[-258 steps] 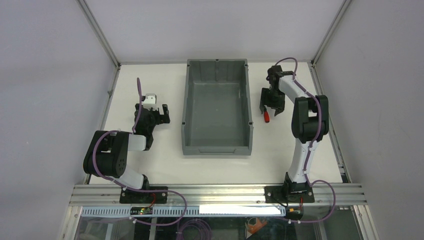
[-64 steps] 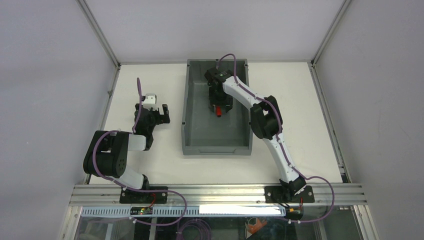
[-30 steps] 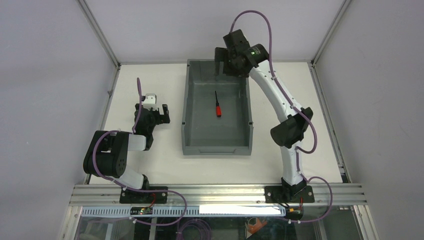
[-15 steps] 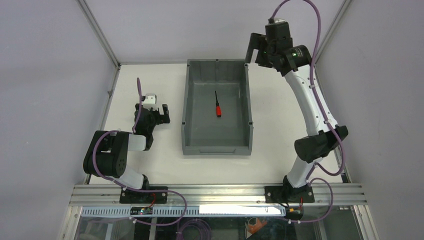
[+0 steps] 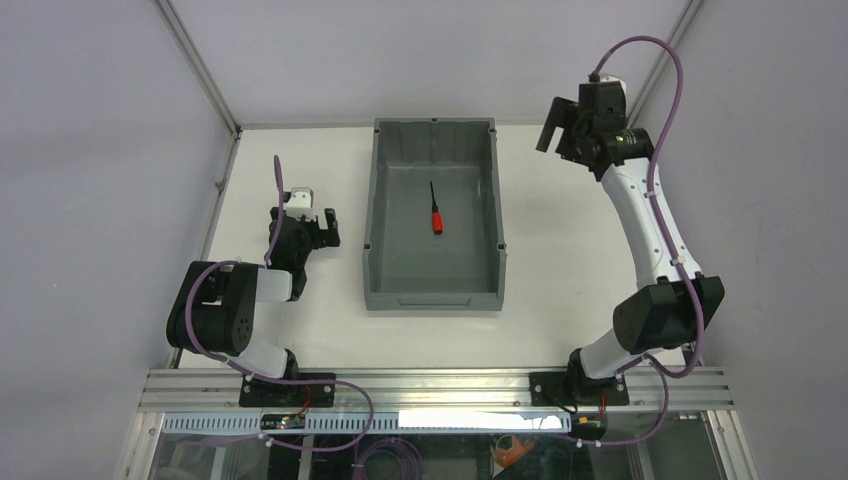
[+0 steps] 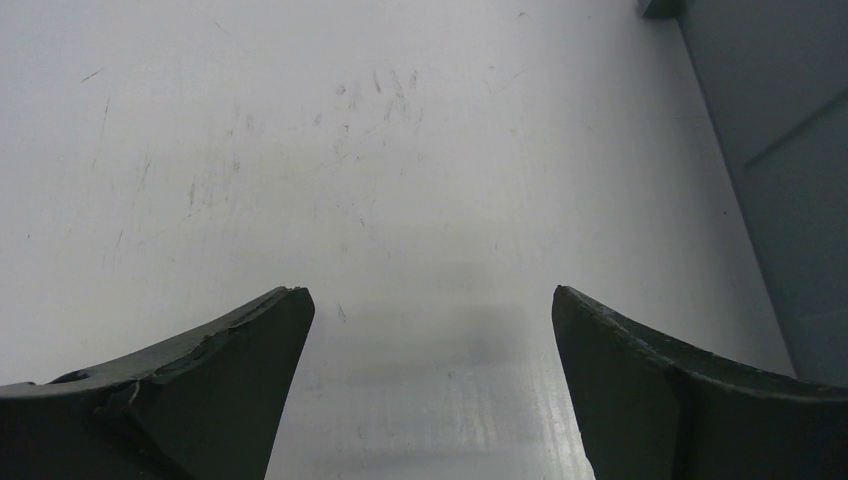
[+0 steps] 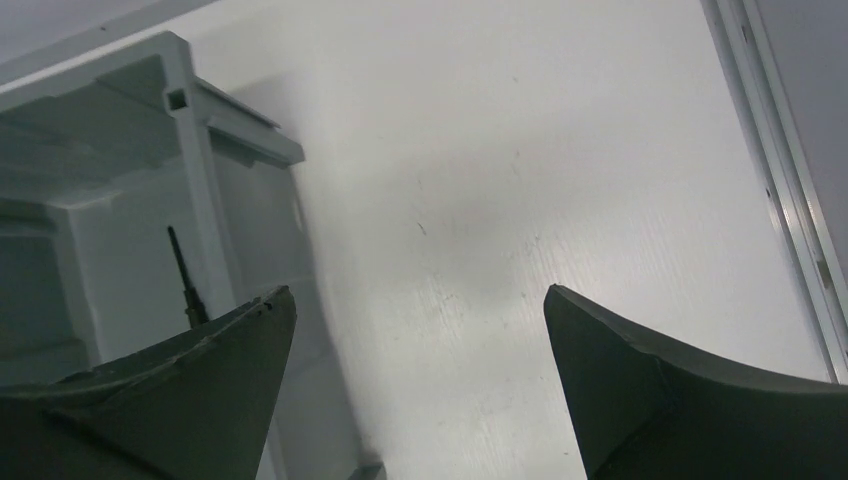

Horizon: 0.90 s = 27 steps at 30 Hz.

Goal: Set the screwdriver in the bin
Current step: Reset both arms

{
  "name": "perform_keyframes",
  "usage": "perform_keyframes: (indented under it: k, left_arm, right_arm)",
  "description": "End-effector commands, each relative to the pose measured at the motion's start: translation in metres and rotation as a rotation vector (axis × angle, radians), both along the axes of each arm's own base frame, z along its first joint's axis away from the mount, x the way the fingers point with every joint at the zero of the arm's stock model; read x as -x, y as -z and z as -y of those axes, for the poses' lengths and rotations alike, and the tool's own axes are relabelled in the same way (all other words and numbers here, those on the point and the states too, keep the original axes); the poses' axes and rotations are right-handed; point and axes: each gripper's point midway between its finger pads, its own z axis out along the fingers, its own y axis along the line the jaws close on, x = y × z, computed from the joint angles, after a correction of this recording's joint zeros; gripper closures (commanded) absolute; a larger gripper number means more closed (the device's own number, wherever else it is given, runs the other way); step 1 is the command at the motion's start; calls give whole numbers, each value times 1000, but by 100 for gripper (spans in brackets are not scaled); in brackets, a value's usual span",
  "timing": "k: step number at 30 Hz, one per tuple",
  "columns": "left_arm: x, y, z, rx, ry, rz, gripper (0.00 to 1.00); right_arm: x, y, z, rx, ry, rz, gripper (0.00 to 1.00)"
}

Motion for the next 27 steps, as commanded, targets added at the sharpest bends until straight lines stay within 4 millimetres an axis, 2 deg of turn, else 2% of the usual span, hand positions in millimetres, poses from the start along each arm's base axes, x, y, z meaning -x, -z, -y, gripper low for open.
perform_keyframes:
  k: [1, 12, 24, 27]
  left_arm:
    - [-3, -17, -1, 16, 1, 55, 1]
    - [-3, -17, -1, 15, 2, 56, 1]
    - [-3, -17, -1, 16, 2, 56, 1]
    - [-3, -17, -1, 16, 2, 55, 1]
  right_arm:
    - [-5, -14, 15, 5, 34, 131, 1]
    - [2, 57, 26, 38, 50, 112, 1]
    - [10, 145, 17, 2, 26, 22, 1]
    - [12, 158, 18, 1, 30, 11, 1]
